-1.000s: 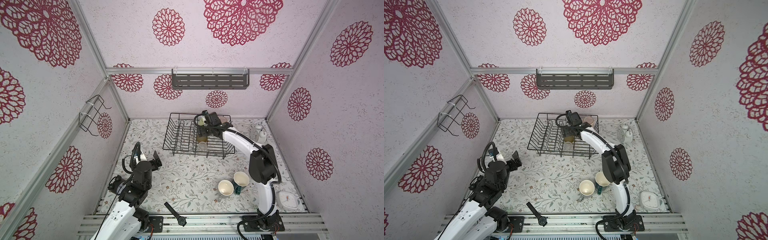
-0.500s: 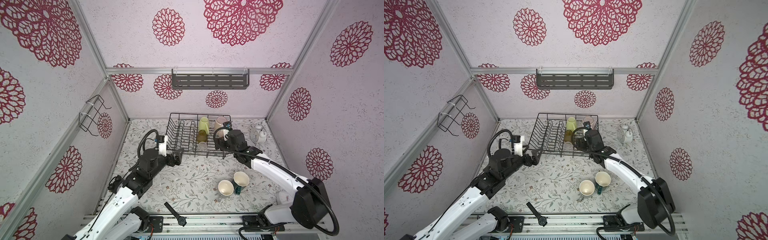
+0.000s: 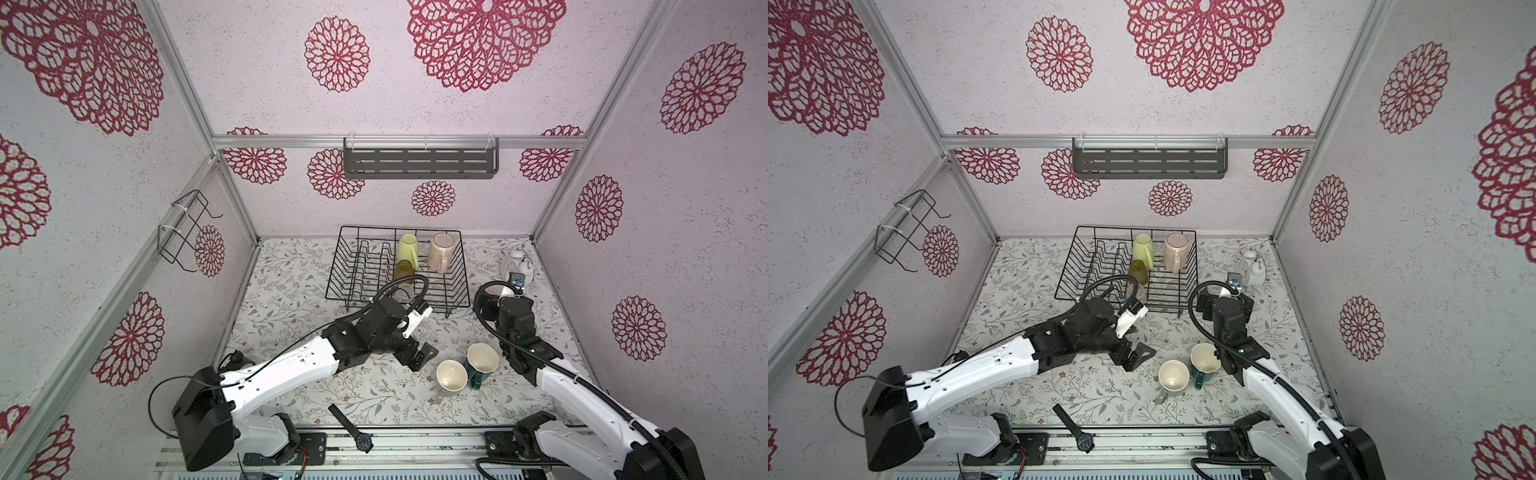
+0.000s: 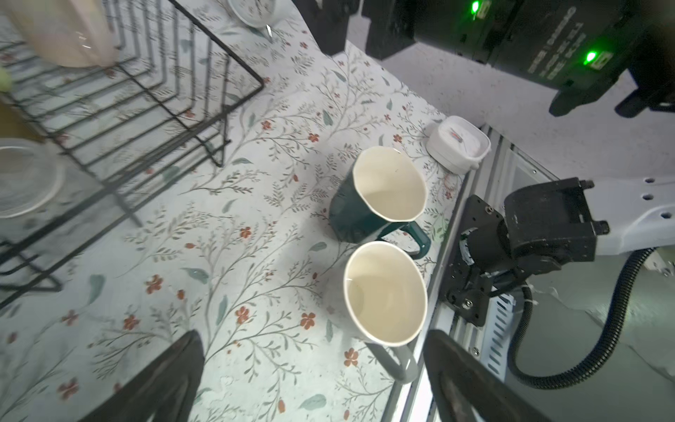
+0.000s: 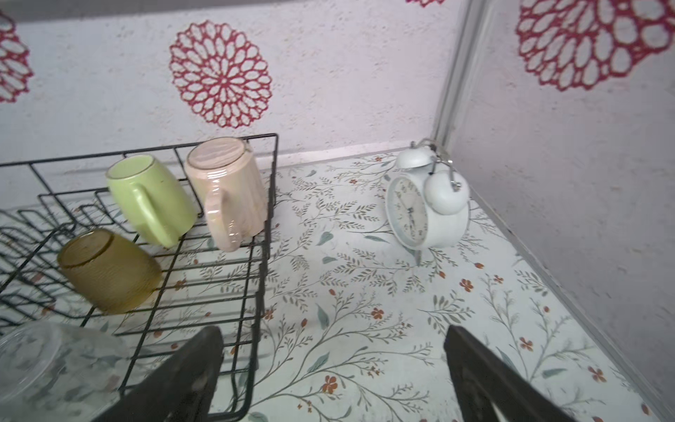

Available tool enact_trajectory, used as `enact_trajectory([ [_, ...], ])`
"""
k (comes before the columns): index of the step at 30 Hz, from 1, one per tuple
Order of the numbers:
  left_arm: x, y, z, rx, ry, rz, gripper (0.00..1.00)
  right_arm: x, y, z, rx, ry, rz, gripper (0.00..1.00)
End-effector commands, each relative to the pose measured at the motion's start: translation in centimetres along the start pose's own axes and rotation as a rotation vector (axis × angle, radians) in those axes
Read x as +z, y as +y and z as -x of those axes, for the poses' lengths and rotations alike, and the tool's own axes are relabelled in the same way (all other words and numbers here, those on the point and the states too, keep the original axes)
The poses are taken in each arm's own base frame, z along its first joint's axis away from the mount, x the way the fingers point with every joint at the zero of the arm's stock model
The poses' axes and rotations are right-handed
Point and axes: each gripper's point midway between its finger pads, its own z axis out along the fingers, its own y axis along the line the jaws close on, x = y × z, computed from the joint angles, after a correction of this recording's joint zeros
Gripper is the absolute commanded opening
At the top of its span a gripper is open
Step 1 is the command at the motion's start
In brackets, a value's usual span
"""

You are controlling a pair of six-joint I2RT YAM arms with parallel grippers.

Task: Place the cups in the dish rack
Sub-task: 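Open the right gripper and withdraw while left arm reaches toward white mug, then grasp the white mug on the table with the left gripper and lift it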

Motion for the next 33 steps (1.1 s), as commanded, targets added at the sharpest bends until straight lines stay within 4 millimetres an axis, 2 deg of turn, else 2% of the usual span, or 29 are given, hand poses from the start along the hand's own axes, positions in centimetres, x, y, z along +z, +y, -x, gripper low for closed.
enact_trajectory([
  [1,1.8,-1.7,-1.5,0.035,0.137,-0.031,0.97,-0.8,-1.3,2.1,0.097,-0.09,-0.04,0.98],
  [6,4.2,-0.7,-3.6,0.048,0.303,0.053,0.97,-1.7,-2.8,1.6,0.097,-0.102,-0.069,0.99],
  [9,4.8,-0.2,-4.0,0.042,0.364,0.084,0.97,-2.2,-3.3,1.7,0.096,-0.106,-0.076,0.99],
  [14,6.1,-0.8,-5.6,0.037,0.453,0.042,0.99,-2.9,-4.1,1.7,0.099,-0.121,-0.084,0.99],
  [18,7.1,-0.6,-6.8,0.039,0.508,0.035,0.87,-3.2,-4.2,1.7,0.104,-0.128,-0.079,0.99],
  [22,8.0,-0.3,-7.0,0.044,0.55,0.047,0.76,-3.3,-4.2,1.9,0.12,-0.131,-0.072,0.99],
  [26,8.6,0.0,-7.1,0.033,0.569,0.06,0.58,-3.6,-4.1,2.1,0.123,-0.13,-0.058,0.99],
  [27,9.2,0.5,-7.9,0.03,0.6,0.082,0.54,-3.7,-4.2,2.1,0.127,-0.132,-0.06,0.99],
  [30,9.0,1.2,-7.9,0.034,0.608,0.115,0.45,-4.1,-4.5,2.1,0.129,-0.137,-0.064,0.99],
  [32,9.0,1.2,-7.9,0.04,0.602,0.11,0.32,-4.3,-4.5,2.2,0.126,-0.139,-0.062,0.99],
  [33,8.9,1.1,-7.9,0.045,0.601,0.107,0.18,-4.3,-4.6,2.3,0.123,-0.142,-0.062,0.99],
])
